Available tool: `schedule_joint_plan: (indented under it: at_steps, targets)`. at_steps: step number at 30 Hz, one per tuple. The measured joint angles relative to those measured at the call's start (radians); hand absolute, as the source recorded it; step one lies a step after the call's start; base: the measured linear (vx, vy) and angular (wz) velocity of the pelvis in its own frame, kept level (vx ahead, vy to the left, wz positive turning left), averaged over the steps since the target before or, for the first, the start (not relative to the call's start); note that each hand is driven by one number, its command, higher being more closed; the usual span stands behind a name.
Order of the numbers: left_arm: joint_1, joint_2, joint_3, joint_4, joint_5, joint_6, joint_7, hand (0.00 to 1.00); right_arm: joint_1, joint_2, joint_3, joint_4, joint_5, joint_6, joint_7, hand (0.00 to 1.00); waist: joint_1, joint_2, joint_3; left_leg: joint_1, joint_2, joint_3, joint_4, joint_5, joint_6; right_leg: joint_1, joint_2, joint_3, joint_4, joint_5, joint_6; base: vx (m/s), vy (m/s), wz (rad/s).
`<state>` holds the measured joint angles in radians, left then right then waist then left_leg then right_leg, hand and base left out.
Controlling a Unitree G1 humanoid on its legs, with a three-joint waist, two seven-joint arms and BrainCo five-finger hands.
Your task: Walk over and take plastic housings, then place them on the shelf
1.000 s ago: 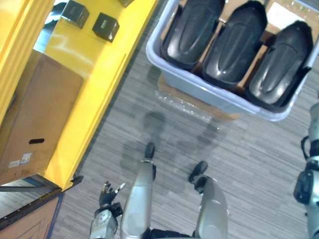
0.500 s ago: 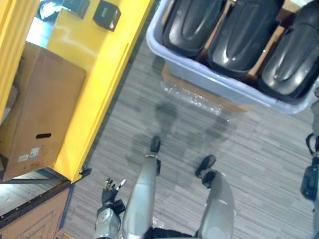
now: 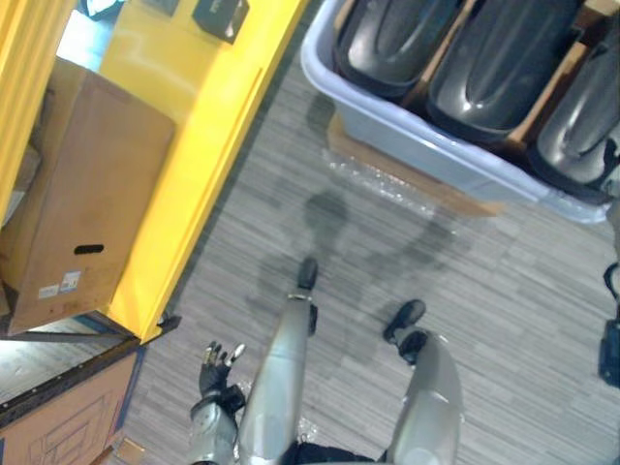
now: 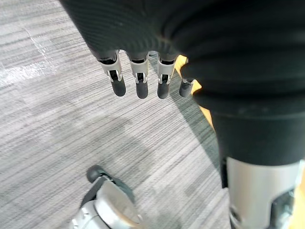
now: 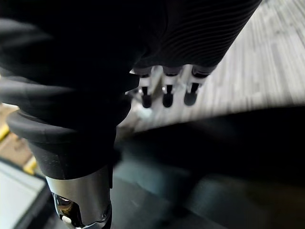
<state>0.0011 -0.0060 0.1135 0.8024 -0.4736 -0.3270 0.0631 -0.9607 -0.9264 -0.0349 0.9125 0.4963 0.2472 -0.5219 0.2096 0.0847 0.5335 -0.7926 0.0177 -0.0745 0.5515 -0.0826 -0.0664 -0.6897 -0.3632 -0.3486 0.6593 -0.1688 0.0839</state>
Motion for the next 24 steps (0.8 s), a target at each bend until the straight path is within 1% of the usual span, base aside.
schedule_joint_plan:
  at_steps: [1,3,6,9,11,12,16,18,20,23,24]
  targets:
    - [0.000,0.000,-0.003,0.000,0.000,0.000,0.000,0.00,0.000,-0.001,0.000,0.002,0.000,0.006,0.007,1.00,0.000,0.001,0.000,-0.004,0.000,0.000,0.000,0.000,0.000,-0.005,-0.001,0.001,0.001,0.000,0.000,0.01,0.039,0.02]
    - [0.001,0.000,-0.005,0.000,-0.001,0.000,0.000,0.00,0.000,-0.002,0.000,0.010,0.000,0.023,0.042,1.00,-0.002,0.003,0.000,-0.008,-0.001,0.000,0.000,0.001,0.001,-0.010,-0.002,0.002,0.006,0.000,0.000,0.00,0.000,0.00]
    - [0.001,0.000,-0.007,-0.003,-0.001,-0.001,0.000,0.00,-0.002,-0.021,0.000,0.017,-0.006,0.036,0.050,1.00,0.000,0.004,0.000,-0.008,-0.001,0.000,0.000,0.001,0.000,-0.010,-0.003,0.002,0.011,0.000,0.000,0.05,0.018,0.01]
    - [0.001,-0.001,-0.008,-0.003,-0.001,-0.001,0.000,0.00,-0.002,-0.046,0.001,0.024,-0.073,0.065,0.074,1.00,0.000,0.004,0.000,-0.004,-0.001,0.000,-0.001,0.001,0.000,-0.010,-0.003,0.004,0.013,0.000,0.000,0.03,0.014,-0.01]
    - [0.001,0.000,-0.009,-0.004,-0.001,-0.001,0.000,0.00,-0.003,-0.054,0.001,0.039,-0.101,0.068,0.091,1.00,0.000,0.004,0.000,0.002,-0.001,0.001,-0.004,0.002,0.000,-0.007,-0.003,0.006,0.013,0.000,0.000,0.00,0.000,0.00]
    - [0.001,0.000,-0.009,-0.004,-0.001,-0.001,0.000,0.00,-0.003,-0.055,0.003,0.042,-0.122,0.081,0.098,1.00,0.000,0.005,-0.001,0.007,-0.001,0.001,-0.008,0.003,-0.001,-0.004,-0.003,0.006,0.010,-0.001,-0.001,0.00,0.000,0.00]
    - [0.003,0.002,-0.010,-0.005,-0.001,-0.002,0.001,0.00,0.003,-0.059,0.043,0.060,-0.158,0.089,0.110,1.00,0.000,0.007,-0.002,0.025,-0.001,0.000,-0.030,0.014,-0.004,0.012,-0.002,-0.001,0.000,-0.001,-0.002,0.02,0.005,0.03]
    - [0.007,0.007,-0.023,-0.006,-0.001,-0.003,0.001,0.00,0.006,-0.057,0.067,0.061,-0.167,0.108,0.115,1.00,0.002,0.015,-0.007,0.046,-0.003,0.000,-0.054,0.025,-0.004,0.027,-0.002,-0.006,-0.011,-0.001,-0.002,0.04,0.010,0.06]
    - [0.013,0.009,-0.037,-0.007,-0.001,-0.006,0.001,0.00,0.005,-0.055,0.068,0.060,-0.180,0.120,0.114,1.00,0.005,0.021,-0.010,0.053,-0.003,0.000,-0.068,0.031,-0.005,0.030,-0.002,-0.006,-0.017,0.001,-0.002,0.04,0.008,0.01]
    - [0.019,0.011,-0.046,-0.011,0.000,-0.013,0.002,0.00,0.005,-0.055,0.067,0.060,-0.206,0.124,0.113,1.00,0.006,0.023,-0.012,0.067,-0.002,0.000,-0.088,0.044,-0.008,0.039,0.000,-0.010,-0.029,0.005,-0.002,0.04,0.001,0.01]
    - [0.020,0.010,-0.048,-0.011,0.001,-0.022,0.003,0.00,0.006,-0.053,0.068,0.061,-0.218,0.125,0.112,1.00,0.006,0.023,-0.012,0.077,-0.002,0.000,-0.093,0.045,-0.009,0.048,0.001,-0.010,-0.034,0.005,-0.002,0.06,0.000,0.00]
